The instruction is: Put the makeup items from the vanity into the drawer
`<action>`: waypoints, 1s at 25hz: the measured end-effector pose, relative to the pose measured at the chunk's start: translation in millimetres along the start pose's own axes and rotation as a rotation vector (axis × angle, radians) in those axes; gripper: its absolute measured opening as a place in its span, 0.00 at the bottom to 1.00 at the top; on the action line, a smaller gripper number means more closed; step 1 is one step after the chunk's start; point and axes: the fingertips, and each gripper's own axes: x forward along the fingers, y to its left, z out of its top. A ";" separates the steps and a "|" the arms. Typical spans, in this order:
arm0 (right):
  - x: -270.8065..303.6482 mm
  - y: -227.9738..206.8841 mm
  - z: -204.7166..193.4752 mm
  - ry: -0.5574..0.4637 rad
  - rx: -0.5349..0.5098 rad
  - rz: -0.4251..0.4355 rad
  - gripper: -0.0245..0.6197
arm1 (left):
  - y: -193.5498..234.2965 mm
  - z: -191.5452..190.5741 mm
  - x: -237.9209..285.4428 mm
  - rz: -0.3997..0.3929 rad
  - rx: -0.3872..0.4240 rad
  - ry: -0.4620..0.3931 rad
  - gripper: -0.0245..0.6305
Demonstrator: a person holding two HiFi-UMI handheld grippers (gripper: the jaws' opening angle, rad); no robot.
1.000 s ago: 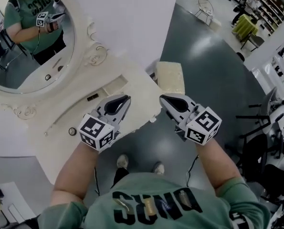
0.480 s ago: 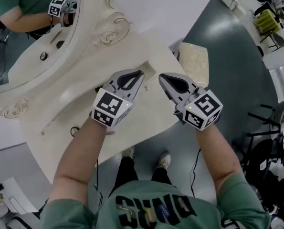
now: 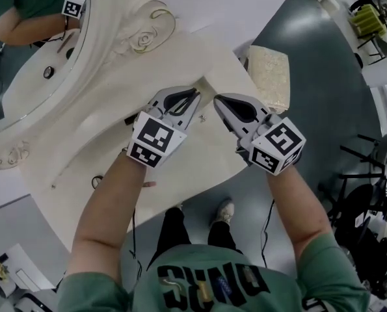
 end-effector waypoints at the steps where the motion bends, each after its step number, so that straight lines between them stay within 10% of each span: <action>1: 0.8 0.5 -1.0 0.001 0.002 0.002 0.05 | -0.9 -1.3 1.1 -0.005 0.007 0.006 0.10; 25: -49.3 28.8 17.2 -0.033 -0.019 -0.013 0.05 | -45.6 43.3 -28.1 -0.044 0.010 -0.068 0.16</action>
